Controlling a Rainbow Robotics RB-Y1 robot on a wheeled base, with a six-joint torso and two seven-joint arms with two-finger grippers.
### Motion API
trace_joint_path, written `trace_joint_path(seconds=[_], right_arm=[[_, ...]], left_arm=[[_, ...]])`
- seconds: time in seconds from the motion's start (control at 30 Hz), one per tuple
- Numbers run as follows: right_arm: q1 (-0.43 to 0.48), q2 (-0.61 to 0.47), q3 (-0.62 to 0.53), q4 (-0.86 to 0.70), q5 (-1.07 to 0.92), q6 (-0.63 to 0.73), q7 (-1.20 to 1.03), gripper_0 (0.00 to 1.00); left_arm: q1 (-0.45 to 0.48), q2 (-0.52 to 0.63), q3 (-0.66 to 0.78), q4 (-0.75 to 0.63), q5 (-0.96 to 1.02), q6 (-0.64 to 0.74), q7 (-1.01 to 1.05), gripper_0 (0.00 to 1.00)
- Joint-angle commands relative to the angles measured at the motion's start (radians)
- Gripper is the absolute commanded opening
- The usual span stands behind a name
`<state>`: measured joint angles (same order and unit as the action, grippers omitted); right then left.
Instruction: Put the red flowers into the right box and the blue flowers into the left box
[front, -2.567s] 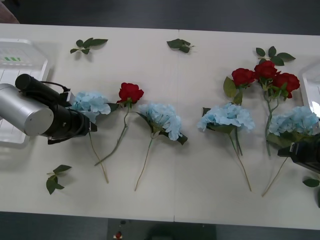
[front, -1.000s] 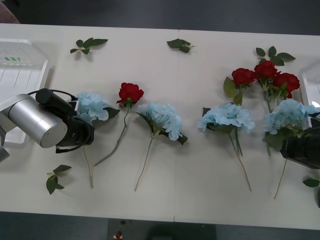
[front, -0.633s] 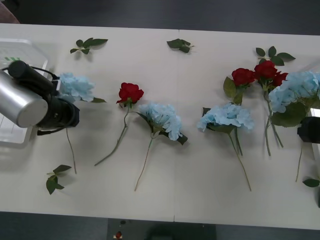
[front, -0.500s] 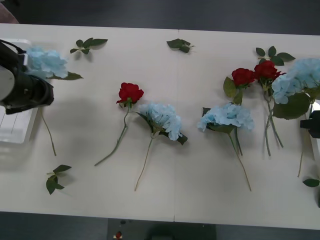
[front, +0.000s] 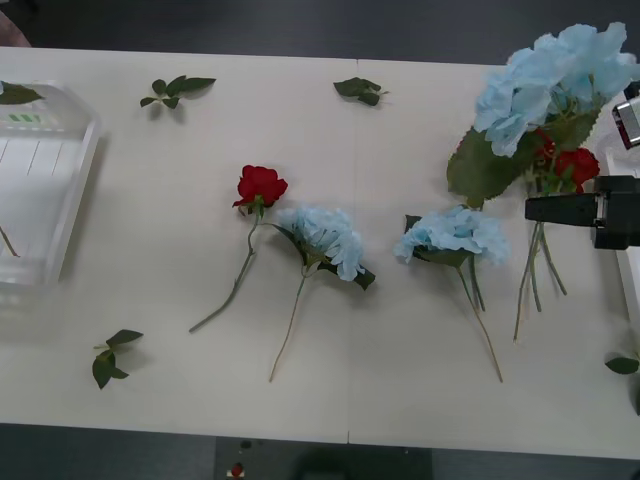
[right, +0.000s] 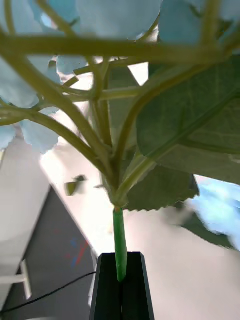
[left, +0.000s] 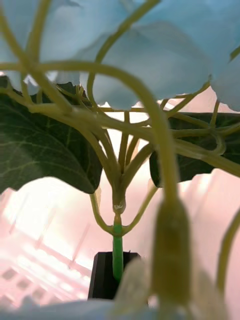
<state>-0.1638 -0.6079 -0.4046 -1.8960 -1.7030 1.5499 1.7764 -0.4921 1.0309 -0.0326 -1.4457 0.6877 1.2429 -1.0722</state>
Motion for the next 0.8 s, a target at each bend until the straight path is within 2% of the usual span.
trace_joint_path(seconds=[0.03,0.23,0.27,0.3,0.37,0.4,0.47,0.5,0.57,0.7,0.8], right_arm=[[-0.100,0.056,-0.005,-0.021,-0.064,0.047,-0.094,0.00],[-0.187,0.091,0.036,-0.021,-0.113,0.055,-0.173,0.00],[-0.204,0.092,0.052,-0.021,-0.122,0.041,-0.178,0.00],[-0.211,0.092,0.059,-0.021,-0.127,0.033,-0.178,0.00],[-0.238,0.092,0.093,-0.021,-0.152,-0.008,-0.173,0.00],[-0.244,0.092,0.102,-0.021,-0.159,-0.019,-0.172,0.00],[-0.272,0.092,0.135,-0.021,-0.181,-0.060,-0.164,0.00],[-0.280,0.094,0.141,-0.021,-0.184,-0.070,-0.163,0.00],[-0.312,0.102,0.164,-0.021,-0.184,-0.094,-0.153,0.00],[-0.359,0.134,0.174,-0.021,-0.165,-0.103,-0.144,0.00],[-0.399,0.161,0.182,-0.021,-0.150,-0.103,-0.141,0.00]], left_arm=[[-0.031,0.009,-0.004,0.117,-0.013,-0.122,-0.098,0.00],[-0.029,0.009,-0.075,0.208,-0.014,-0.254,-0.138,0.00],[-0.029,0.009,-0.092,0.217,-0.016,-0.277,-0.137,0.01],[-0.031,0.009,-0.096,0.223,-0.016,-0.286,-0.137,0.07],[-0.029,0.009,-0.107,0.225,-0.019,-0.303,-0.137,0.43],[-0.031,0.009,-0.107,0.225,-0.019,-0.303,-0.138,0.50],[-0.029,0.009,-0.107,0.225,-0.017,-0.304,-0.137,0.74],[-0.031,0.009,-0.107,0.225,-0.019,-0.307,-0.138,0.79],[-0.029,0.009,-0.107,0.226,-0.016,-0.324,-0.138,1.00],[-0.029,0.009,-0.095,0.208,0.030,-0.341,-0.137,1.00],[-0.029,0.011,-0.050,0.154,0.142,-0.318,-0.140,1.00]])
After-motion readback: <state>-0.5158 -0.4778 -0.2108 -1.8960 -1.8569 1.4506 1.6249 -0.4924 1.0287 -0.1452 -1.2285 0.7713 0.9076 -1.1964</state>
